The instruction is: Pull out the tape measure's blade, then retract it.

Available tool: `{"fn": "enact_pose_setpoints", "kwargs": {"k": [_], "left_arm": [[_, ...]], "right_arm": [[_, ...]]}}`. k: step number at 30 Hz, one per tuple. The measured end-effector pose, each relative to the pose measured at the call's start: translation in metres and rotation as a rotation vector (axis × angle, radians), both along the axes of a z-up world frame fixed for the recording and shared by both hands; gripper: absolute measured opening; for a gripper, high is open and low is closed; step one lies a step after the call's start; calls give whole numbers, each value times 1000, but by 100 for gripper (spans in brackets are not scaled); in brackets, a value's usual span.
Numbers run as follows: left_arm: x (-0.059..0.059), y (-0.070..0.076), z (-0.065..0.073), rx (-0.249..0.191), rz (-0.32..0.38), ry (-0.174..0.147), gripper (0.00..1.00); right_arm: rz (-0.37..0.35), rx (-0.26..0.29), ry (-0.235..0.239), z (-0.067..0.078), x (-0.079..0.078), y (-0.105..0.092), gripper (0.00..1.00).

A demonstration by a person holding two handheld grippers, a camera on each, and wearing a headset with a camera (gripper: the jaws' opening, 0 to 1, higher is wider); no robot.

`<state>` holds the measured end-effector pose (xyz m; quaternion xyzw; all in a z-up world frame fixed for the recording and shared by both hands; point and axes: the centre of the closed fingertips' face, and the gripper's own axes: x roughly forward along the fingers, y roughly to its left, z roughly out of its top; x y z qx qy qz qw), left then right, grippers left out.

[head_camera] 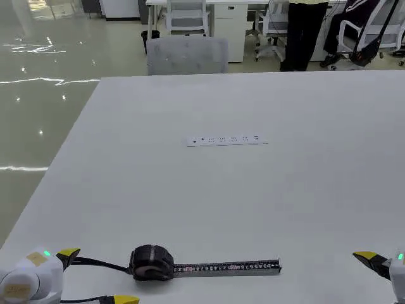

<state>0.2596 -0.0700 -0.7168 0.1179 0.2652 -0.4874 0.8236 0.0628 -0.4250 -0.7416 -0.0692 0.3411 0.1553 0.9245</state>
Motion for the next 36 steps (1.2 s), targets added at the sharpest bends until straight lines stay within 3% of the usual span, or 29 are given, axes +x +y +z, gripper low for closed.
{"fn": "enact_pose_setpoints", "kwargs": {"k": [11, 14, 17, 24, 36], "left_arm": [[2, 5, 0, 5, 4, 5, 100], [3, 2, 0, -4, -7, -7, 100], [3, 4, -4, 8, 2, 9, 100], [3, 4, -3, 8, -2, 14, 100], [5, -8, -2, 6, -13, 12, 100]], "right_arm": [[-16, 27, 0, 1, -1, -2, 100], [0, 26, 6, 2, -2, 0, 100], [3, 16, 6, 3, -2, 0, 100], [14, 12, 8, 5, 1, 0, 100], [54, -5, 8, 8, 6, 5, 100]]}}
